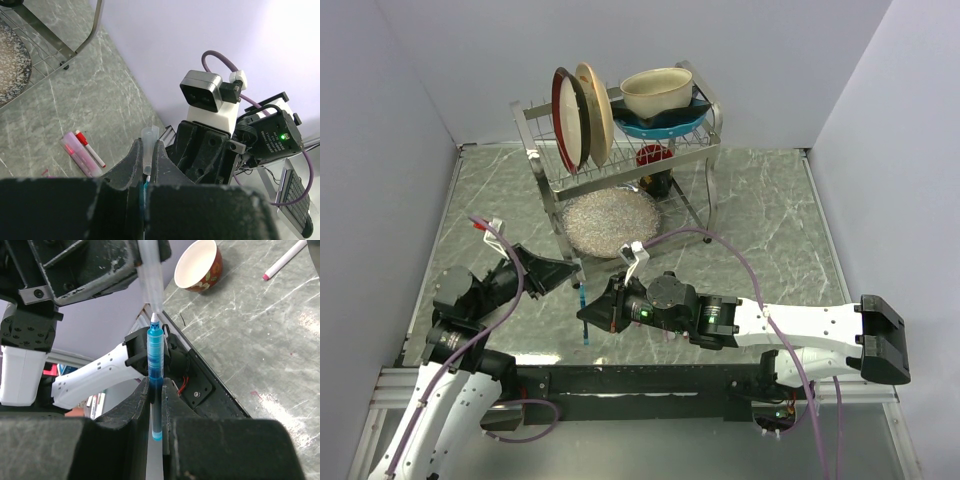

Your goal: Insert the pens into the pen caps

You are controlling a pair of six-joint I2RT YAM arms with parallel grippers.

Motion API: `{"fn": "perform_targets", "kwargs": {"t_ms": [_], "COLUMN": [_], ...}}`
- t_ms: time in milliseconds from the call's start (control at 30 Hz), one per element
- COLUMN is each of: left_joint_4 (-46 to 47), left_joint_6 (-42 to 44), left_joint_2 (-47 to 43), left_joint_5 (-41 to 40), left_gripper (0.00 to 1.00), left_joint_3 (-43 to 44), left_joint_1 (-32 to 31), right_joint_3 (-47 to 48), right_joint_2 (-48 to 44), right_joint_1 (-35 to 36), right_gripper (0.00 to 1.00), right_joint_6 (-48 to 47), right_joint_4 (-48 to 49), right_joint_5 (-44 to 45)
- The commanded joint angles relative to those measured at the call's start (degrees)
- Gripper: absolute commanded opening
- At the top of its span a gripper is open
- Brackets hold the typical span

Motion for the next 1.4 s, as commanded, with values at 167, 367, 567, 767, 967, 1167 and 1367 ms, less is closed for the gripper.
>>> {"fn": "perform_targets", "kwargs": {"t_ms": [167, 367, 567, 767, 967, 1167, 1367], "left_joint_4": [0.7, 0.2, 0.1, -2.9, -3.7, -6.8, -10.6], "left_joint_6": [-0.4, 0.1, -0.4, 0.6, 2.1, 5.6, 10.2], "left_joint_2": [-0.3, -0.9, -1.4, -2.4, -2.4, -1.1, 0.5], "left_joint_5": [-0.1, 0.6, 2.1, 2.5, 3.0, 7.2, 11.7], "left_gripper": [0.01, 0.01, 0.01, 0.01, 0.01, 0.01, 0.01], "left_joint_3": [2.5, 1.7, 0.9, 0.1, -1.1, -1.5, -1.1], "left_joint_1": [-0.2, -0.2, -0.2, -0.4, -0.8, -0.9, -1.1], "right_joint_3": [-0.3, 0.1, 0.9, 1.7, 2.3, 3.8, 3.2], "right_joint_2": [-0.3, -0.3, 0.0, 0.0, -0.1, -0.3, -3.2], "right_joint_1": [-0.3, -0.3, -0.3, -0.3, -0.3, -0.8, -4.0], "right_gripper": [0.0, 0.0, 0.0, 0.0, 0.0, 0.0, 0.0], "right_joint_6": [0.5, 0.2, 0.1, -0.5, -0.5, -1.9, -2.4], "right_joint_4": [2.8, 2.6, 2.3, 1.9, 1.5, -0.5, -2.9], "right_joint_5": [0.1, 0.1, 0.5, 0.5, 0.6, 1.7, 2.3]}}
